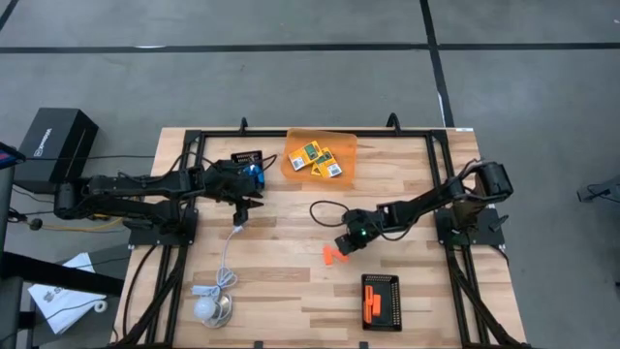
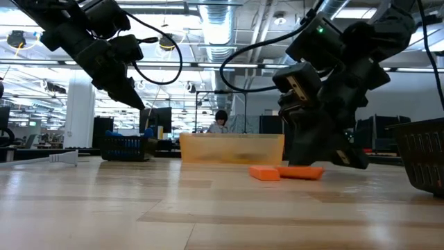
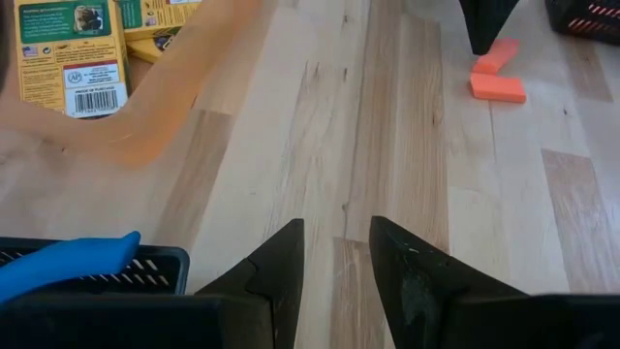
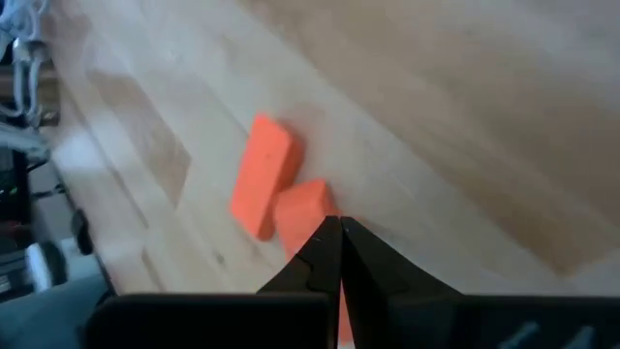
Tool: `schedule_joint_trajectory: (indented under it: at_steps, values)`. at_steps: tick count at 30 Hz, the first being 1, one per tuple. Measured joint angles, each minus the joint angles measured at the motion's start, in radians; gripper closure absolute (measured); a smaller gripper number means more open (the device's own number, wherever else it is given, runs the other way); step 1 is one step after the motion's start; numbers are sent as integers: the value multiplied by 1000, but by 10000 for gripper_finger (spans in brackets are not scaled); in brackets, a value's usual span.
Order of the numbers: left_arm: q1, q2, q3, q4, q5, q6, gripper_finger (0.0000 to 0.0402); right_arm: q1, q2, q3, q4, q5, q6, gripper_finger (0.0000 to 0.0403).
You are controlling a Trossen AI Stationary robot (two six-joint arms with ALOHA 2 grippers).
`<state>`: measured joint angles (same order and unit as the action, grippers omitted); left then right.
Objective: Pick & Place School Supplies
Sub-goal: Put the eraser into the bottom black bin
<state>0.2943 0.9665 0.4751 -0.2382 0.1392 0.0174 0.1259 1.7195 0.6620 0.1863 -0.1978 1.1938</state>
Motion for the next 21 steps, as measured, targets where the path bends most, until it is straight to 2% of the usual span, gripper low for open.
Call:
schedule_joint_trajectory:
  at_steps: [4, 11, 21]
  values:
    - [0, 0, 0, 0, 0, 0, 286, -20, -31, -3, -7, 62, -22, 403]
    - [0, 0, 0, 1, 0, 0, 286, -35, -83, -1, -3, 68, -44, 403]
    - [0, 0, 1, 10, 0, 0, 286, -29, -85, -1, 13, 70, -43, 403]
